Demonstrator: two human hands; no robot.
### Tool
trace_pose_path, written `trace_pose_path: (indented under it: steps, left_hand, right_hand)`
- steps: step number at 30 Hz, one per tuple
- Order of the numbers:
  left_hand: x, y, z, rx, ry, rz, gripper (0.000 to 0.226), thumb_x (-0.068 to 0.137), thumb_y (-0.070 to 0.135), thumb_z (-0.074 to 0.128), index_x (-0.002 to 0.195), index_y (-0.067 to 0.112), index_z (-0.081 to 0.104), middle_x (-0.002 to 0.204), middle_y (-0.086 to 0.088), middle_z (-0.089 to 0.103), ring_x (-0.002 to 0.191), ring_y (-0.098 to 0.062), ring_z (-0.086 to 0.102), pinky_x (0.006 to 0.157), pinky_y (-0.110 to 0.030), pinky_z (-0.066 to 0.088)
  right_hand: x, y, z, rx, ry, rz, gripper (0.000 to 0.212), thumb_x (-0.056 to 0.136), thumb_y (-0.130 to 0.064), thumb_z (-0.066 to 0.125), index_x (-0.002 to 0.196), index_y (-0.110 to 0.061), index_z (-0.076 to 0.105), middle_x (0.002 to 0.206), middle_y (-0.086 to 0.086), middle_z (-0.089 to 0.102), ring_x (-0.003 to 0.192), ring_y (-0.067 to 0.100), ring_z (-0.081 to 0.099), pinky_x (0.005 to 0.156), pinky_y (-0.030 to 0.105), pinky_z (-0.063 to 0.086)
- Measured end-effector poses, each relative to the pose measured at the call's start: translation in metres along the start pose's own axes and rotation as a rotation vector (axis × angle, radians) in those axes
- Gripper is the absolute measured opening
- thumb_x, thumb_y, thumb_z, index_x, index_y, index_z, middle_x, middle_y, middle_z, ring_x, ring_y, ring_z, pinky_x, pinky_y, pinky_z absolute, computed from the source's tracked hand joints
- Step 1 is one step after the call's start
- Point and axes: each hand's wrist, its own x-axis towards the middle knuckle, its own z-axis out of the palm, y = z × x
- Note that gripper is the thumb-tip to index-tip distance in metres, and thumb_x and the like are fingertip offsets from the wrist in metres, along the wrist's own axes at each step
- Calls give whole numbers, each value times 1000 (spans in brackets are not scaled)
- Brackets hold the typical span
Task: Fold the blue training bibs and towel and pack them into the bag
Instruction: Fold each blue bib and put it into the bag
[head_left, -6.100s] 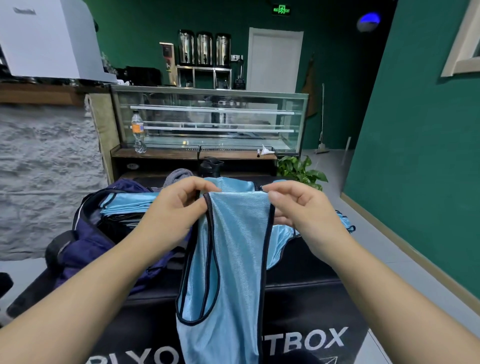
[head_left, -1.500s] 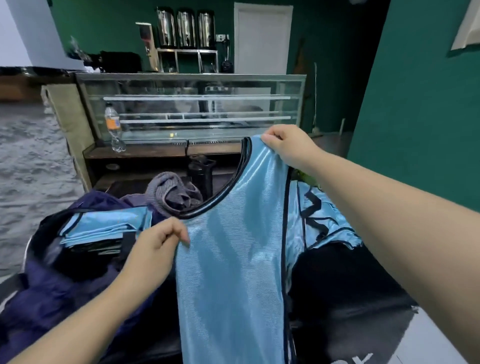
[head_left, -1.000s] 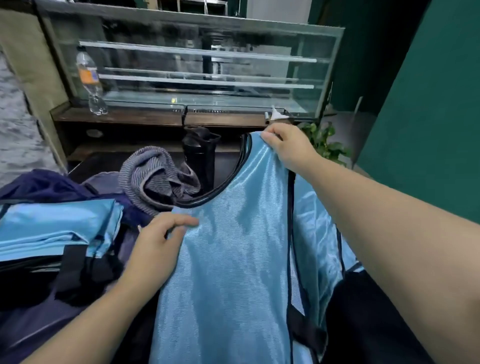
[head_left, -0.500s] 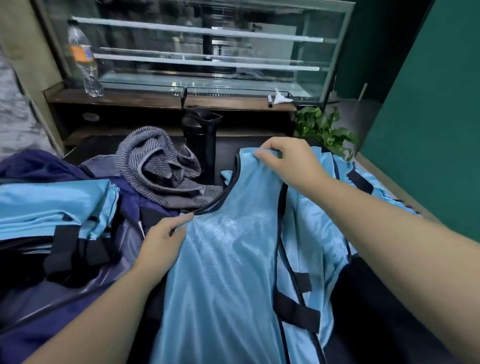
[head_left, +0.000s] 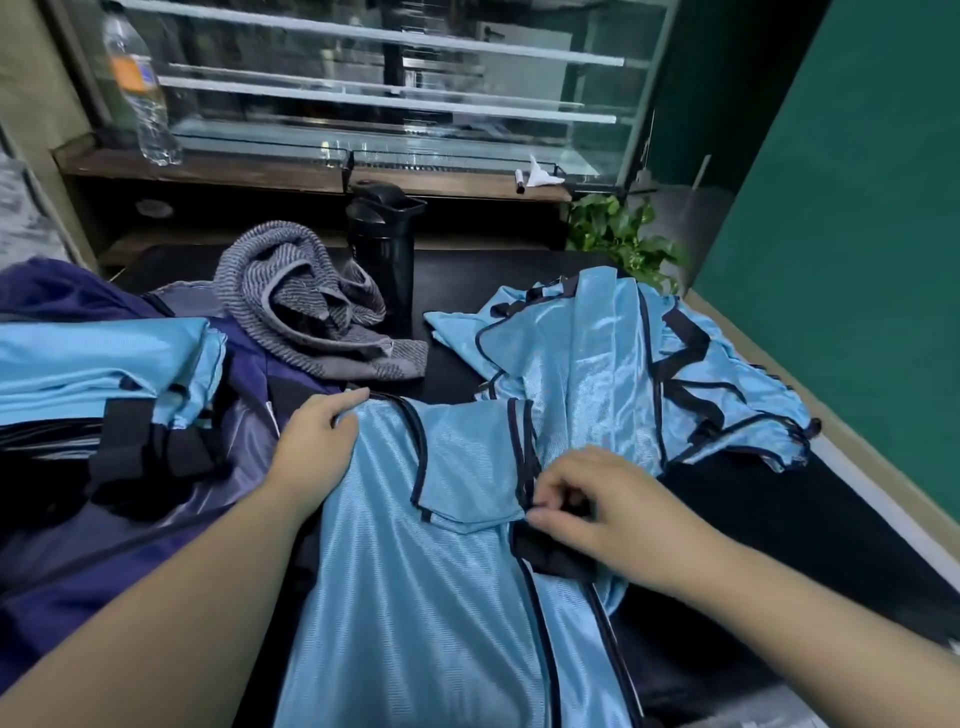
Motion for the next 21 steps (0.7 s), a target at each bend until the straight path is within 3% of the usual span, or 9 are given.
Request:
trace_pose_path:
  steps: [3, 8, 11, 13, 16, 19, 21]
  left_hand:
    - [0, -1, 0, 10, -7, 4, 35, 99, 11, 44, 131, 16, 58, 121, 1, 52, 78, -2, 50, 62, -3, 36]
    - [1, -4, 0, 8, -5, 10, 36, 100, 12, 43, 133, 17, 56, 118, 3, 49, 69, -1, 46, 52, 0, 36]
    - [0, -3, 0, 16, -7, 11, 36, 100, 13, 43, 133, 18, 56, 117, 4, 48, 70, -4, 49, 52, -8, 36]
    - [0, -2, 0, 11, -4, 16, 36, 99, 11, 44, 132, 16, 57, 121, 1, 51, 79, -5, 51, 61, -8, 36]
    - [0, -1, 0, 3, 0, 13, 36, 98, 8, 45, 131, 13, 58, 127, -3, 53, 102, -7, 46, 88, -13, 30]
    - [-1, -1, -1, -15, -8, 1, 36, 98, 9, 44, 131, 13, 58, 123, 1, 51, 107, -11, 48, 91, -18, 31]
    - [-1, -1, -1, -11, -15, 4, 36, 99, 9, 44, 132, 12, 57, 129, -2, 51, 106, -9, 47, 91, -18, 31]
  right_hand:
    - [-20, 2, 4, -65, -78, 74, 24, 80, -58, 59, 81, -41, 43, 83, -20, 52, 88, 0, 46, 75, 16, 35]
    - [-33, -1, 6, -87, -130, 157, 33, 79, -51, 69, 105, -43, 50, 95, -19, 52, 95, 0, 46, 88, 18, 38]
    - [-31, -4, 1, -27, -104, 168, 25, 77, -36, 64, 100, -40, 57, 92, -15, 58, 91, 2, 51, 83, 20, 40]
    - [-28, -6, -10, 92, -14, 238, 25, 68, -37, 52, 92, -39, 59, 91, -11, 62, 84, 4, 56, 76, 19, 42]
    - [-24, 2, -23, 190, 101, 308, 27, 67, -39, 44, 86, -31, 62, 87, -9, 66, 82, 13, 60, 79, 24, 45]
    - [-22, 17, -20, 175, 99, 396, 14, 81, -14, 49, 83, -25, 57, 78, -5, 63, 74, 13, 55, 74, 23, 42]
    - [-23, 28, -10, 121, 44, 452, 23, 84, -1, 47, 81, -23, 49, 76, -5, 56, 73, 12, 50, 70, 21, 39]
